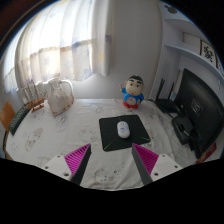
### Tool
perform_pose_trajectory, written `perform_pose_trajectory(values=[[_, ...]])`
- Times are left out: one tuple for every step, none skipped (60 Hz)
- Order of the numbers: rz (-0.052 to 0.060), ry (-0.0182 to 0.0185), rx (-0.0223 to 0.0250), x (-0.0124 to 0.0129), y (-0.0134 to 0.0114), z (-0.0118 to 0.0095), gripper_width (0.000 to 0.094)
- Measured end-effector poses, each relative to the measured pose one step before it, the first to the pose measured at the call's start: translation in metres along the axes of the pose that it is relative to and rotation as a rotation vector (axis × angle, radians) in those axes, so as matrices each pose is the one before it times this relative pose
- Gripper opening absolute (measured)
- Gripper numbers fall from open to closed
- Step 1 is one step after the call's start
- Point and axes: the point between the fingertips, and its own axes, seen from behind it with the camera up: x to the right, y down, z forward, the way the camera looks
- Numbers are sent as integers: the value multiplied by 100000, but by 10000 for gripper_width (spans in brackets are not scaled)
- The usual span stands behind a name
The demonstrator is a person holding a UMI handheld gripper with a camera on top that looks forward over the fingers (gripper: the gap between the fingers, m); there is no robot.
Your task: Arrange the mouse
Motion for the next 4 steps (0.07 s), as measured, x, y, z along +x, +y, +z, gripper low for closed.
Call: perform_pose_trajectory(values=[[-184, 118, 148, 10, 3, 1, 846], [100, -125, 48, -49, 23, 25, 845], [318, -282, -107, -87, 25, 21, 847], [428, -334, -154, -130, 37, 9, 845]])
